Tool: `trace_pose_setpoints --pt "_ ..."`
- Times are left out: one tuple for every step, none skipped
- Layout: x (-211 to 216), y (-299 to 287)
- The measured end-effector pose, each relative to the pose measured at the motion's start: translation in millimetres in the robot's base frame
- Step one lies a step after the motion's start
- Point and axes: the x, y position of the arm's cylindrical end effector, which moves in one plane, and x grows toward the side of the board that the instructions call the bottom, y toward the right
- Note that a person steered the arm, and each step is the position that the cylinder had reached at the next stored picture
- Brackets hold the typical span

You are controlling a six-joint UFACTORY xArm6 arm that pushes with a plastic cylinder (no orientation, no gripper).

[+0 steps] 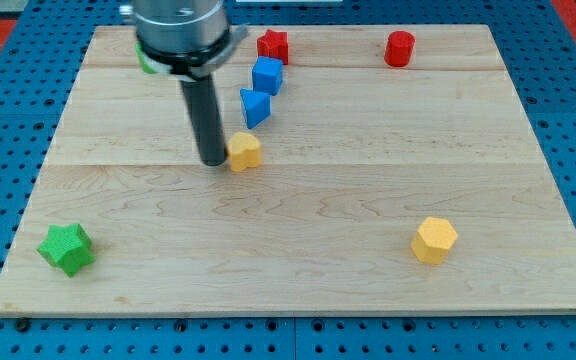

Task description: Move yellow hexagon at the bottom of yellow heart

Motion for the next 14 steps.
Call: trace_pose_setpoints --pt "0 11" --pt "-30 -47" --pt "-104 -60" --pt "-135 -65" --pt "-136 -109" --pt "-164 -117" --pt "-168 -117" --pt "-122 -116" --pt "-29 -77" --pt "58 -26" --pt "78 52" --pt "42 88" --pt "14 88" --pt "-7 73"
